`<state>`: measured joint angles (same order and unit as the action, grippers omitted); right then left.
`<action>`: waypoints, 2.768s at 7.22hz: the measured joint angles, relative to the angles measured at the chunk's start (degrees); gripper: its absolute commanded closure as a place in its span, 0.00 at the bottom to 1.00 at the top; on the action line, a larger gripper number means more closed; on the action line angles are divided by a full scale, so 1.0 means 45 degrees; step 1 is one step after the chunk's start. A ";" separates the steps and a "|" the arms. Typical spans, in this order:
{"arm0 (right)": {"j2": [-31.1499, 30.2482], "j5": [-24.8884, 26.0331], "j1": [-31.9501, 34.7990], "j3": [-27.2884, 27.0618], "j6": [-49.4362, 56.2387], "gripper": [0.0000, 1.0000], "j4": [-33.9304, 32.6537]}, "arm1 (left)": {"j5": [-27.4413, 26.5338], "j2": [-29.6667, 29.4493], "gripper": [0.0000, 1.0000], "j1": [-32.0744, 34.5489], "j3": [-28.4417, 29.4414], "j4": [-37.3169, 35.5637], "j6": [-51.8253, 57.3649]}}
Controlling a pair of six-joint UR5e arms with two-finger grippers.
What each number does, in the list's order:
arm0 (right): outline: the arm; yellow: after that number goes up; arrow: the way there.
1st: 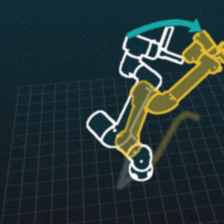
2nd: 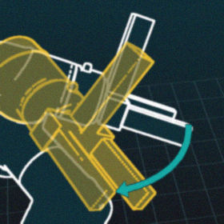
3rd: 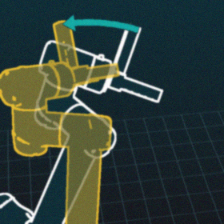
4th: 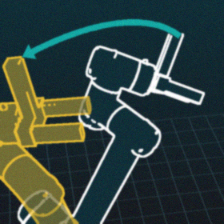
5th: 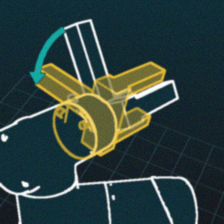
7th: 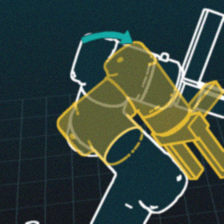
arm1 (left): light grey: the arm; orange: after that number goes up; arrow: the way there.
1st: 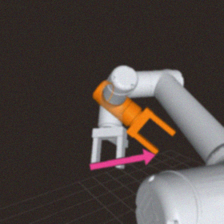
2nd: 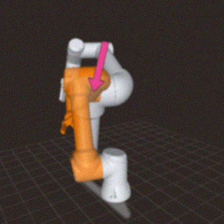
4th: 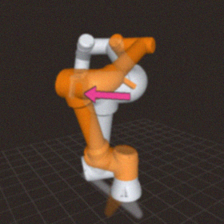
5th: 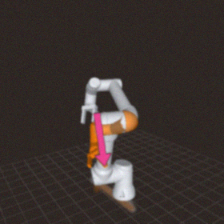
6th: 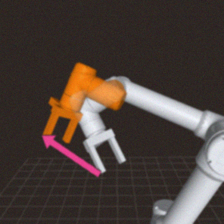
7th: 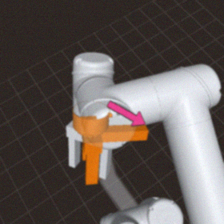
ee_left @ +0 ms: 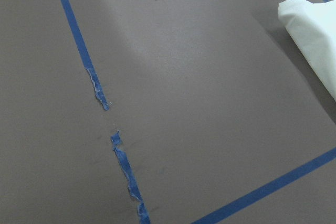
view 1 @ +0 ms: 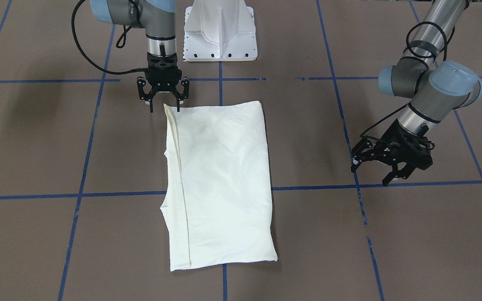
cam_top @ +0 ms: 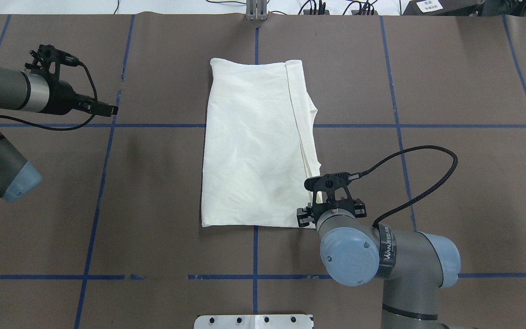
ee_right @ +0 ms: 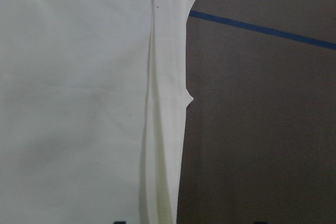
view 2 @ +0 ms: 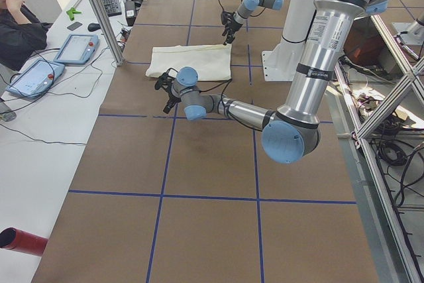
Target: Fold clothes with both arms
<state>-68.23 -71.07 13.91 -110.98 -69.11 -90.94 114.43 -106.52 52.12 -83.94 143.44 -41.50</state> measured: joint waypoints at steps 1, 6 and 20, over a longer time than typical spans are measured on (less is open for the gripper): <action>0.0128 -0.0302 0.0316 0.0228 0.0860 0.00 -0.0004 | 0.0000 -0.0006 0.00 0.0000 0.0000 0.0000 -0.0009; 0.0808 -0.0985 0.0560 0.1560 0.1746 0.00 -0.0028 | 0.0005 -0.0003 0.00 -0.0017 0.0052 0.0005 0.0001; 0.0561 -0.3093 0.3433 0.1615 0.3372 0.00 0.0342 | 0.0024 -0.0152 0.00 -0.0045 0.0021 0.0044 -0.0212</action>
<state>-65.70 -84.99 29.36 -103.72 -53.93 -89.40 114.54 -107.21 51.92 -83.84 143.63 -42.45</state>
